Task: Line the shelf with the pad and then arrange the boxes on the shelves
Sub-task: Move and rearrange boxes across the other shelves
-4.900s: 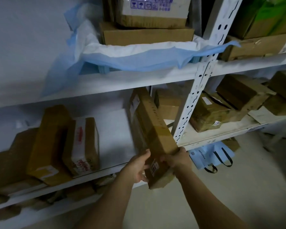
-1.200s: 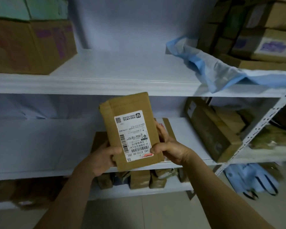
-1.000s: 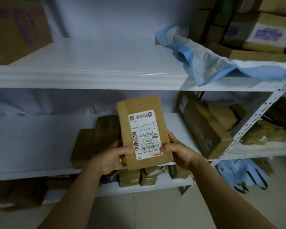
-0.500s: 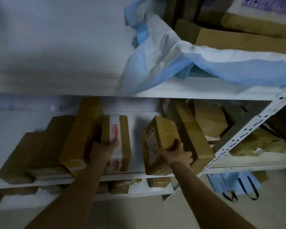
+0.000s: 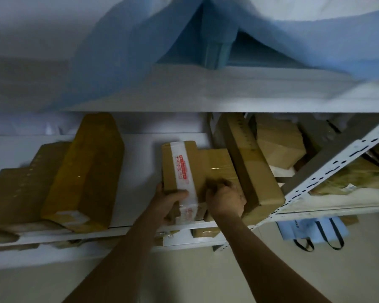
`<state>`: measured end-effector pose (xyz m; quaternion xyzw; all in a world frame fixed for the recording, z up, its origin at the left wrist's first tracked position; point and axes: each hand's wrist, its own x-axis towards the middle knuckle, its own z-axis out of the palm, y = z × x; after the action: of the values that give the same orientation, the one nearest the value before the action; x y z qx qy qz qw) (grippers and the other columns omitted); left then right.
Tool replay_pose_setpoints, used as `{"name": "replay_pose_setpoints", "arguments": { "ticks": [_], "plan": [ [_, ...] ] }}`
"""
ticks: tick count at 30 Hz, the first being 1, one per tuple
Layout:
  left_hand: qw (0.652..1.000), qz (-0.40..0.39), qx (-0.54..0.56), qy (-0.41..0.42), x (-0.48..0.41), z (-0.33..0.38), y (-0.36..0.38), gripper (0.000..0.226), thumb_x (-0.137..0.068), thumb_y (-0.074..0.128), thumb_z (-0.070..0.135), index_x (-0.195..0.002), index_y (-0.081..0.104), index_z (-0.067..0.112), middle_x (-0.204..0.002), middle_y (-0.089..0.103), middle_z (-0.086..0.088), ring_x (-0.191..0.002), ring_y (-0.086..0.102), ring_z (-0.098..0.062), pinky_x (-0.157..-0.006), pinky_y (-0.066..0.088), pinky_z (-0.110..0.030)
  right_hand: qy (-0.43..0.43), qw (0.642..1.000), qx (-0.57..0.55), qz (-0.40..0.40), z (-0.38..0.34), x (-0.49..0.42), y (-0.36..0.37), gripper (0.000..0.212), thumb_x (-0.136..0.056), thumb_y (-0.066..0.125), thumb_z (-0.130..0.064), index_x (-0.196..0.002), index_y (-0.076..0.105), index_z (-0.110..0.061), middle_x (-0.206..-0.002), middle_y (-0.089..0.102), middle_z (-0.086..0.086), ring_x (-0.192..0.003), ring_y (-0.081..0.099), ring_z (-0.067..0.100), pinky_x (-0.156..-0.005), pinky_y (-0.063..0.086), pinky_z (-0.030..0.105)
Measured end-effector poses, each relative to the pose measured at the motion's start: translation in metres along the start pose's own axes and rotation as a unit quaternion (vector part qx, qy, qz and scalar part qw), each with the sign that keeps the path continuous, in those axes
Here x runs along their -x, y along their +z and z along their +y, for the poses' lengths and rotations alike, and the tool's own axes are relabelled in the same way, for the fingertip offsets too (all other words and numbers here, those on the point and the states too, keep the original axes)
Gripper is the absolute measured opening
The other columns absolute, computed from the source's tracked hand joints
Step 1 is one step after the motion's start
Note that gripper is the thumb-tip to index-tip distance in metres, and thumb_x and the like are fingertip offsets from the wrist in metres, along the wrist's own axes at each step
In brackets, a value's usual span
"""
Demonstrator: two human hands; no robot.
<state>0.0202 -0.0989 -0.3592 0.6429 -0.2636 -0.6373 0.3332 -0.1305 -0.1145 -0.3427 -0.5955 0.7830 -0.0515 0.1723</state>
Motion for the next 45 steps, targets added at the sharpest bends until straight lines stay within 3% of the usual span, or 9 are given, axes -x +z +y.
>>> {"name": "replay_pose_setpoints", "arguments": {
  "ticks": [8,11,13,15,20,25,30,39,45],
  "plan": [
    [0.996,0.000,-0.070,0.059,0.006,0.004,0.001,0.054,-0.088,0.064,0.030,-0.136,0.042,0.023,-0.132,0.054,0.002,-0.119,0.054,-0.026,-0.095,0.048,-0.038,-0.040,0.999,0.014,-0.029,-0.005,0.002,0.004,0.058,-0.086,0.048,-0.060,-0.138,0.038,-0.037,-0.142,0.036,0.005,-0.133,0.033,0.027,-0.108,0.027,0.047],
    [0.933,0.228,-0.200,0.197,0.015,0.007,-0.017,0.040,-0.090,0.060,0.033,-0.121,0.056,0.009,-0.123,0.059,-0.014,-0.109,0.058,-0.026,-0.080,0.049,-0.020,-0.034,0.997,-0.064,0.031,-0.024,0.007,0.002,0.053,-0.085,0.058,-0.052,-0.129,0.049,-0.024,-0.135,0.042,0.009,-0.125,0.040,0.028,-0.107,0.033,0.043],
    [0.844,0.413,-0.230,0.253,0.027,0.015,-0.054,0.056,-0.083,0.065,0.035,-0.127,0.052,0.003,-0.129,0.051,-0.024,-0.121,0.047,-0.040,-0.099,0.042,-0.041,-0.093,0.988,-0.103,0.064,-0.045,0.018,0.005,0.047,-0.088,0.056,-0.047,-0.127,0.052,-0.020,-0.129,0.047,0.009,-0.117,0.045,0.024,-0.100,0.039,0.034],
    [0.812,0.504,-0.241,0.171,0.037,0.019,-0.102,0.080,-0.076,0.071,0.035,-0.139,0.036,0.001,-0.140,0.038,-0.027,-0.129,0.036,-0.043,-0.108,0.031,-0.053,-0.136,0.979,-0.143,0.041,-0.072,0.033,0.011,0.043,-0.090,0.057,-0.034,-0.129,0.051,-0.019,-0.128,0.049,0.007,-0.114,0.048,0.022,-0.095,0.042,0.030],
    [0.870,0.385,-0.305,-0.046,0.049,-0.001,-0.168,0.112,-0.066,0.081,0.036,-0.146,0.011,0.001,-0.146,0.030,-0.020,-0.134,0.032,-0.038,-0.109,0.032,-0.047,-0.175,0.958,-0.218,-0.066,-0.131,0.066,0.034,0.040,-0.094,0.053,-0.026,-0.132,0.051,-0.015,-0.131,0.052,0.009,-0.110,0.056,0.023,-0.088,0.041,0.026],
    [0.905,0.362,-0.224,0.019,0.050,-0.011,-0.119,0.093,-0.063,0.075,0.057,-0.132,0.038,0.006,-0.134,0.046,-0.014,-0.122,0.047,-0.034,-0.097,0.045,-0.042,-0.206,0.932,-0.268,-0.129,-0.148,0.077,0.044,0.051,-0.096,0.046,-0.041,-0.144,0.035,-0.028,-0.139,0.041,0.012,-0.116,0.054,0.027,-0.099,0.047,0.039],
    [0.881,0.315,-0.344,0.078,0.045,-0.008,-0.064,0.054,-0.089,0.053,0.042,-0.128,0.037,0.008,-0.135,0.041,-0.014,-0.122,0.041,-0.032,-0.088,0.042,-0.033,-0.237,0.955,-0.164,-0.068,-0.128,0.062,0.037,0.041,-0.099,0.040,-0.039,-0.136,0.051,-0.024,-0.152,0.032,0.004,-0.135,0.036,0.026,-0.111,0.030,0.036],
    [0.926,0.198,-0.294,0.128,0.038,-0.017,-0.062,0.072,-0.088,0.056,0.044,-0.145,0.023,0.015,-0.140,0.041,-0.012,-0.127,0.042,-0.033,-0.103,0.037,-0.040,-0.255,0.957,-0.066,-0.123,-0.104,0.051,0.032,0.040,-0.100,0.035,-0.041,-0.134,0.052,-0.028,-0.155,0.028,-0.008,-0.139,0.029,0.022,-0.111,0.029,0.039],
    [0.941,0.197,-0.228,0.156,0.075,-0.018,-0.112,0.048,-0.090,0.058,0.030,-0.132,0.048,0.007,-0.132,0.052,-0.012,-0.122,0.050,-0.029,-0.099,0.043,-0.032,-0.183,0.977,-0.104,0.026,-0.131,0.098,0.019,0.028,-0.093,0.051,-0.023,-0.117,0.065,-0.018,-0.125,0.057,0.009,-0.109,0.058,0.027,-0.091,0.046,0.032]
  ]
}}
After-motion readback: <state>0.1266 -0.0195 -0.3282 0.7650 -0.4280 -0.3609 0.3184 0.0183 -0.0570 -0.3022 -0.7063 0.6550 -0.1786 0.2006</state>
